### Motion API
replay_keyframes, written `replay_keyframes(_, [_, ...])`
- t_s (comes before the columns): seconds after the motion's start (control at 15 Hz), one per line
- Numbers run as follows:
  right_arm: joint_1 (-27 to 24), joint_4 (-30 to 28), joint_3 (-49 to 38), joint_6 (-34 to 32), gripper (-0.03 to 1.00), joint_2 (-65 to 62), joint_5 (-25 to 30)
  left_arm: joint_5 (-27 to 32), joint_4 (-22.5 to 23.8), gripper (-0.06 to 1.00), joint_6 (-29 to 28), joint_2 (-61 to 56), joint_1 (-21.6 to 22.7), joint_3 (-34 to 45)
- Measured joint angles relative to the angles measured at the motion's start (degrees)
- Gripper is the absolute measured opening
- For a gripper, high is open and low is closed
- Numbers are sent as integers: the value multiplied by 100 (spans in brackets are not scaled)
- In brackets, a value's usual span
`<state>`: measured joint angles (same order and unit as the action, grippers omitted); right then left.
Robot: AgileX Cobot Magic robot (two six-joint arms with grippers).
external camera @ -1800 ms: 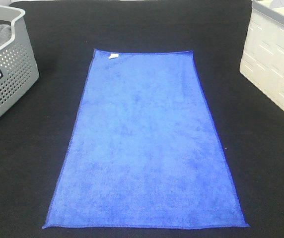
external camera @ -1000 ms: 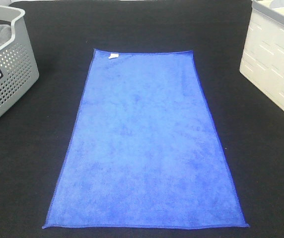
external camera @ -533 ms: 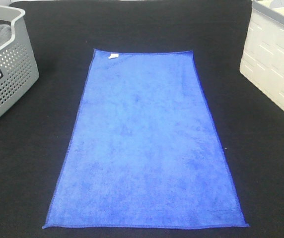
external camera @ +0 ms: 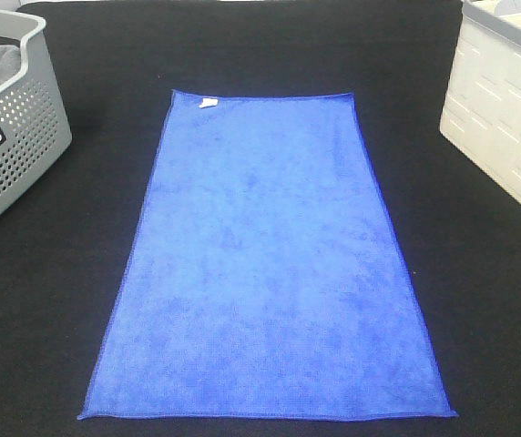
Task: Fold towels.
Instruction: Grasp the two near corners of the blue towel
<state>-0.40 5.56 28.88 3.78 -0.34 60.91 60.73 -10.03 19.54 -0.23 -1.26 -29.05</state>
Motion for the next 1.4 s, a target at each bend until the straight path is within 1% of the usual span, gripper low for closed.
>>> replay_keyframes(1.4, [0, 0, 0, 0, 73, 0, 0, 0, 0, 62, 0, 0, 0, 0])
